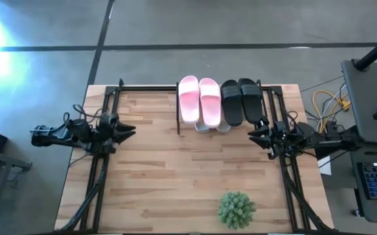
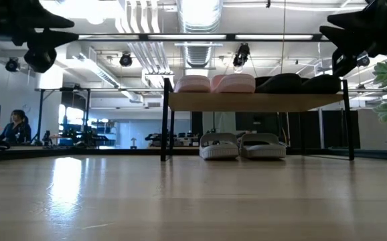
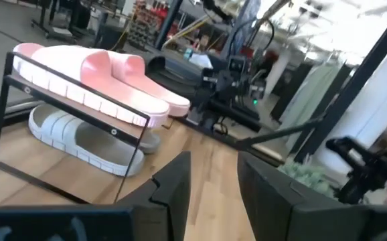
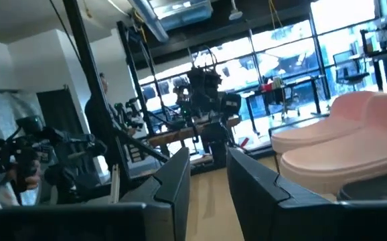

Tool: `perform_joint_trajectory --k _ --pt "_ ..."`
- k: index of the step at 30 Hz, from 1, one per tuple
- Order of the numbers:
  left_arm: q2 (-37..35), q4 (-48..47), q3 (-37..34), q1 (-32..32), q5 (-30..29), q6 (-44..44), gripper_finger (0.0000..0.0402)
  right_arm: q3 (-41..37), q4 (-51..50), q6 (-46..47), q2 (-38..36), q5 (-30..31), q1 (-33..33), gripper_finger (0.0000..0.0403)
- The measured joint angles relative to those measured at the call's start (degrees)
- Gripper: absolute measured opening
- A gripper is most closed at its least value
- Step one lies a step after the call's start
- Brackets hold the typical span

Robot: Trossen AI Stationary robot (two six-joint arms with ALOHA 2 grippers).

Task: Pick and place slides into the shelf
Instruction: Return to Home Position

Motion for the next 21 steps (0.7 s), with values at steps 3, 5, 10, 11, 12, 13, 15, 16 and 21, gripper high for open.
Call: perform_joint_trajectory --k 3,5,10,11,12,13,15,16,21 --pt "-2.0 0.0 -0.9 0.0 -0.2 -1.5 0.0108 0.0 -2.7 -1.1 -1.3 0.0 0.0 0.0093" --pt "-2.3 0.1 -1.7 0.0 -0.1 -2.2 0.0108 0.0 -3.4 -1.0 -1.3 0.0 0.0 0.0092" --pt "-1.6 0.1 -2.6 0.0 2.3 -3.6 0.0108 0.0 -6.4 1.0 -1.3 -0.1 0.0 0.0085" --pt "-1.2 -0.2 -2.8 0.0 2.6 -4.2 0.0108 0.0 -6.6 1.2 -1.3 -0.2 0.0 0.0083" --pt "-1.0 -0.3 -3.1 0.0 2.9 -4.8 0.0108 0.0 -6.4 1.3 -1.3 -0.7 0.0 0.0082" --pt "-1.0 -0.5 -3.2 0.0 3.3 -4.9 0.0108 0.0 -6.2 1.2 -1.3 -1.5 0.0 0.0082" --pt "-1.2 0.1 -3.2 0.0 3.9 -5.0 0.0108 0.0 -6.2 1.1 -1.4 -3.4 0.0 0.0082" --pt "-1.3 0.1 -3.5 0.0 4.2 -5.2 0.0108 0.0 -6.2 1.6 -1.3 -4.1 0.0 0.0082" --pt "-1.9 -0.1 -5.3 0.0 4.7 -5.9 0.0108 0.0 -7.9 5.3 -1.3 -4.2 0.0 0.0087"
